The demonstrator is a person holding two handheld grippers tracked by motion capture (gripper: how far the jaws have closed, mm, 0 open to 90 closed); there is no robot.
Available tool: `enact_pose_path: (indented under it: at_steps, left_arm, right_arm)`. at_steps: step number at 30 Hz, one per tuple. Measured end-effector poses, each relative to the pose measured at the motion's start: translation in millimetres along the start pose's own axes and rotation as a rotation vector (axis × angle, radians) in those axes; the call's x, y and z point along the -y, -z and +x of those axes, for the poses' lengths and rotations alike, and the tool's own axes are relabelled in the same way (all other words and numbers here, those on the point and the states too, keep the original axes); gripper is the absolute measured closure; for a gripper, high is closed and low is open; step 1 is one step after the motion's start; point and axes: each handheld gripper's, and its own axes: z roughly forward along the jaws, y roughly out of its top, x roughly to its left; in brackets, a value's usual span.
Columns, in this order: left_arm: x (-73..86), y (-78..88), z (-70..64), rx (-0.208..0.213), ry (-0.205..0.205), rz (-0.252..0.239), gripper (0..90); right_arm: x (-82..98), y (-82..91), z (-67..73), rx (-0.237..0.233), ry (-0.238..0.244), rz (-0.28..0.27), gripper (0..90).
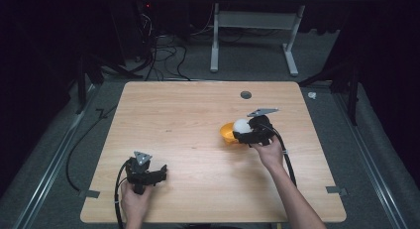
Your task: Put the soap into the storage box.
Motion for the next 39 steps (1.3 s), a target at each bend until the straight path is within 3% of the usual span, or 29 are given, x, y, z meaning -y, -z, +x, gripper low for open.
enact_pose_path:
  at_steps: [23,39]
  left_arm:
    - [0.2,0.1,0.0,0.001,0.0,0.0,10.4]
    - [0.3,0.2,0.0,0.001,-0.001,0.0,10.4]
  right_arm:
    - [-4.7,-21.1,-3.5,0.027,-0.013,0.026,24.5]
    - [-2.3,-35.8,-4.8,0.032,-0.03,0.073,24.5]
